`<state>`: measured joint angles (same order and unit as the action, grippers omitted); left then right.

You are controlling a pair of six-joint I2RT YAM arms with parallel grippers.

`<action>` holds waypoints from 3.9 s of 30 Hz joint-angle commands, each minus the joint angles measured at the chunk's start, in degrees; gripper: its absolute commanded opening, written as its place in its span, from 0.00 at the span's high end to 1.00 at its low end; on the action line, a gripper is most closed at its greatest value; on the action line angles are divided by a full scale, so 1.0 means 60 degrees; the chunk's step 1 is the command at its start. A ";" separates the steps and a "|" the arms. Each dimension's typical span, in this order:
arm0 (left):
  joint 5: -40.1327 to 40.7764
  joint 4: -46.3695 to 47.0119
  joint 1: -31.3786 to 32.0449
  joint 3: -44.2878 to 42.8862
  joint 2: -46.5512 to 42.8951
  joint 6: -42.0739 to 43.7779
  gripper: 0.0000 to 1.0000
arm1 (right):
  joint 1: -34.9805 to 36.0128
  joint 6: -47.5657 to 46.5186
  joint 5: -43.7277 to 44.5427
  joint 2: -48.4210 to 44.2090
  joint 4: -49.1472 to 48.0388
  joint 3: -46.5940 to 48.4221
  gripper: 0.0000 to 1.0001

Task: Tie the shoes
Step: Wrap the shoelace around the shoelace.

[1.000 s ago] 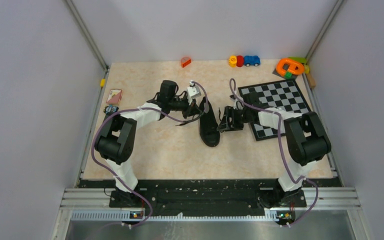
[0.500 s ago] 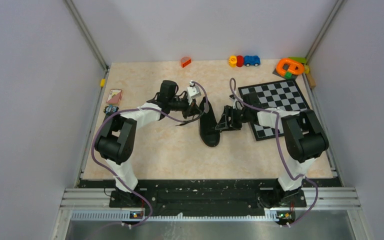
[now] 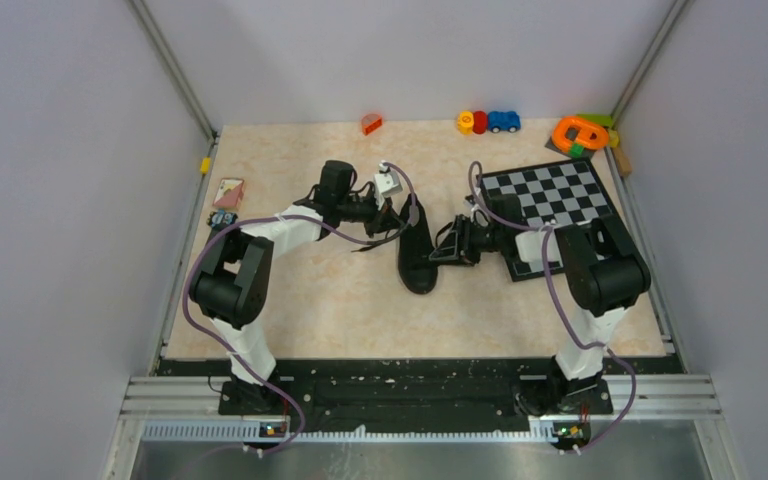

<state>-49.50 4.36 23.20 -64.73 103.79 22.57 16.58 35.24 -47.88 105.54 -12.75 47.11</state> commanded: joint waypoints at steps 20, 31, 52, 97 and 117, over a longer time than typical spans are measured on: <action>-0.0318 0.0225 0.0028 -0.0470 0.0266 -0.0089 1.00 | -0.0721 0.1411 -0.0844 -0.0518 -0.1831 -0.0689 1.00; -0.0355 0.0211 0.0030 -0.0600 0.0353 -0.0069 1.00 | -0.0726 0.0777 -0.0248 -0.0335 -0.0297 -0.0154 0.70; -0.0383 0.0140 0.0030 -0.0635 0.0360 0.0049 1.00 | -0.0385 0.1277 0.0423 0.0184 -0.0050 -0.0070 0.59; 0.0069 -0.3414 0.0322 -0.2282 0.0533 0.4361 1.00 | -0.0343 0.6961 0.0217 -0.1094 -0.1782 0.2221 1.00; 0.1047 -0.5067 0.0972 -0.3808 0.1392 0.5045 1.00 | 0.0278 0.5586 0.1803 -0.0378 0.3153 0.4728 1.00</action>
<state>-43.86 -25.98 29.15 -84.20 111.35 54.94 16.91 69.65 -37.65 102.37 2.39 72.20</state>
